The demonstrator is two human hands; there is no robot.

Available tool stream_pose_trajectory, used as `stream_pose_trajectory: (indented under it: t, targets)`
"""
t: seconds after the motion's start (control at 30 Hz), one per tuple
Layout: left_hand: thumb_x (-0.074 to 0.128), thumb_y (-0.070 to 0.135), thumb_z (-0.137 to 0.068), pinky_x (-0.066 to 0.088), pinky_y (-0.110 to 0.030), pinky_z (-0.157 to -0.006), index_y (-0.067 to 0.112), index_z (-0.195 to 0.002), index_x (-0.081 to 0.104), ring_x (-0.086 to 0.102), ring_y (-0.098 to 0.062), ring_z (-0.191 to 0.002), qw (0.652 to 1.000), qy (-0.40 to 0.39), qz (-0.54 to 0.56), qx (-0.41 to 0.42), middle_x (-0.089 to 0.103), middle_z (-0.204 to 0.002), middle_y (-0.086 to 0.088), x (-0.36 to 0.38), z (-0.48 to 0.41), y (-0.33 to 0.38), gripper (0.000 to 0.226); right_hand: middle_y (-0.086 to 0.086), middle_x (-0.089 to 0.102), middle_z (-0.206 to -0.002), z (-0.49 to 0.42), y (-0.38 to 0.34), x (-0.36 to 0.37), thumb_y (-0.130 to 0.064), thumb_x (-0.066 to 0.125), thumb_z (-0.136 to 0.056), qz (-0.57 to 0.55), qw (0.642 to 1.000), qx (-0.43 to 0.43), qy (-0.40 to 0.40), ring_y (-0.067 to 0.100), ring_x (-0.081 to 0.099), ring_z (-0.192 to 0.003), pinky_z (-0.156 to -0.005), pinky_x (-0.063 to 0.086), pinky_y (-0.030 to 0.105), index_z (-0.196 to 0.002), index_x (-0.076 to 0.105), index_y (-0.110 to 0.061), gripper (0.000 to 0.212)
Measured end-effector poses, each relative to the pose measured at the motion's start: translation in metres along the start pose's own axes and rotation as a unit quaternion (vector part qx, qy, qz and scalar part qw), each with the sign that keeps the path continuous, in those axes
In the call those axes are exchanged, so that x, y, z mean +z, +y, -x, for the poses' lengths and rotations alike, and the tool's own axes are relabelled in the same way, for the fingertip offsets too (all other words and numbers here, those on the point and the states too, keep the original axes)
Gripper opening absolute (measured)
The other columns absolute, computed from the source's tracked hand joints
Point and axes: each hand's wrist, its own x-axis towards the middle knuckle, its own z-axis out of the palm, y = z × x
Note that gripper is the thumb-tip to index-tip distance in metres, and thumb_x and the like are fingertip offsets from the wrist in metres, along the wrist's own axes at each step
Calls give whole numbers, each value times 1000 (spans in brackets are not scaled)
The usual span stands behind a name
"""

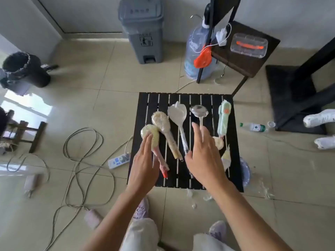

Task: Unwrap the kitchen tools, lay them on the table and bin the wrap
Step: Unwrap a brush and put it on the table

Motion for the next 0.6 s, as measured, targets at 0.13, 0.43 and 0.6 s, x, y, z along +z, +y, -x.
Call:
stream_pose_trajectory:
  t: [0.13, 0.43, 0.6]
  targets:
    - [58, 16, -106, 37, -45, -123, 36, -167, 15, 43, -26, -150, 999, 28, 19, -10, 21, -176, 9, 59, -24, -40, 78, 16, 25, -169, -18, 31, 64, -12, 70, -91, -49, 998, 16, 24, 35, 44, -147, -112, 52, 48, -167, 10, -26, 97]
    - [49, 26, -106, 36, -49, -125, 39, -165, 24, 30, -7, -157, 986, 140, 56, 73, 30, -172, 13, 139, -72, -102, 65, -2, 33, -171, -36, 98, 156, -15, 64, -103, -85, 993, -37, 79, 8, 24, -160, -127, 17, 23, -165, 33, -17, 70]
    - [50, 33, -105, 27, -38, -128, 30, -167, 22, 20, -3, -160, 980, 135, 8, 146, 26, -174, 11, 167, -70, -136, 68, -14, 32, -170, -39, 113, 179, -21, 62, -103, -123, 987, -75, 73, -4, 18, -158, -121, 8, 3, -164, 38, -25, 66]
